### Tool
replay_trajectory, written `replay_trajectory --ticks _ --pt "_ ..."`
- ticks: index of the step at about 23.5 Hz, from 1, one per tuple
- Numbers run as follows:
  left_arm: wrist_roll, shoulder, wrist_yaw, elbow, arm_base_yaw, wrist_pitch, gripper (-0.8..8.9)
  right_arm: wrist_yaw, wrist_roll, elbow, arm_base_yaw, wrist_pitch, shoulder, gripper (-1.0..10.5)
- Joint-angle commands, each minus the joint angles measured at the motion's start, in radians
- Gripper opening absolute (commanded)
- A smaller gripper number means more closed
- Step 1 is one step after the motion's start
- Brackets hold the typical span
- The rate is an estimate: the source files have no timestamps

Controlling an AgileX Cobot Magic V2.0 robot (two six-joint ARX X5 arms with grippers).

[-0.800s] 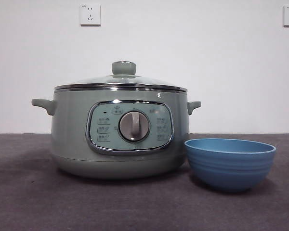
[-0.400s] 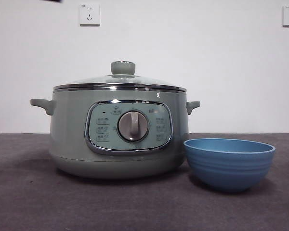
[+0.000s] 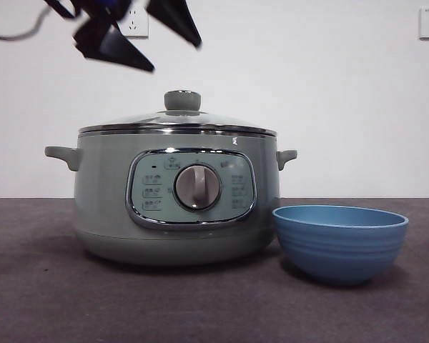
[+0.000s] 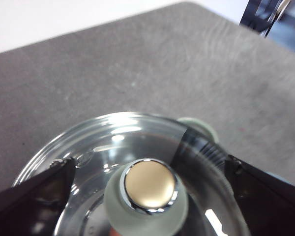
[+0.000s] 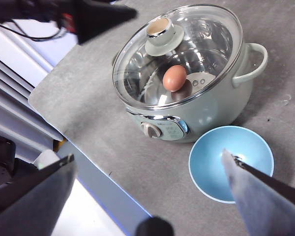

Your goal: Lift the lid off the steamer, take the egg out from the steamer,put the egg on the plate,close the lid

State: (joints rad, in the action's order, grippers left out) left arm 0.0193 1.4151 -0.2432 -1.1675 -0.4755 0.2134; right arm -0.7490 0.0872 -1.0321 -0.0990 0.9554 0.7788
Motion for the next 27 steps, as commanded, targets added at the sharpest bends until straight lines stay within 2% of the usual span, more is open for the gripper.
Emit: replay_trajectory --ticks 1,10,11,14,15,17,19,27 --pt "0.040 0.046 0.034 -0.002 -0.017 -0.026 5.17 0.000 0.008 -0.002 -0.003 -0.004 0.001 5.1" --pt "0.037 0.147 0.067 -0.002 -0.030 -0.043 4.90 0.000 0.008 -0.002 -0.003 -0.004 0.002 5.0" --pt "0.037 0.147 0.066 -0.002 -0.030 -0.048 4.29 0.000 0.008 -0.002 -0.003 -0.004 0.002 5.0" --pt "0.034 0.147 0.055 -0.002 -0.030 -0.041 1.65 0.000 0.008 -0.002 -0.003 -0.004 0.003 5.0" --pt "0.034 0.147 0.053 -0.002 -0.030 -0.040 1.17 0.000 0.008 -0.002 -0.003 -0.004 0.004 5.0" --pt "0.033 0.147 0.051 -0.002 -0.036 -0.037 1.02 0.002 0.008 -0.002 -0.003 -0.004 0.007 5.0" --pt "0.029 0.147 0.051 -0.002 -0.039 -0.035 -0.11 0.024 0.008 -0.002 -0.003 -0.005 0.007 5.0" --pt "0.004 0.113 0.051 -0.042 -0.040 -0.005 -0.08 0.026 0.008 -0.002 -0.003 -0.005 0.007 5.0"
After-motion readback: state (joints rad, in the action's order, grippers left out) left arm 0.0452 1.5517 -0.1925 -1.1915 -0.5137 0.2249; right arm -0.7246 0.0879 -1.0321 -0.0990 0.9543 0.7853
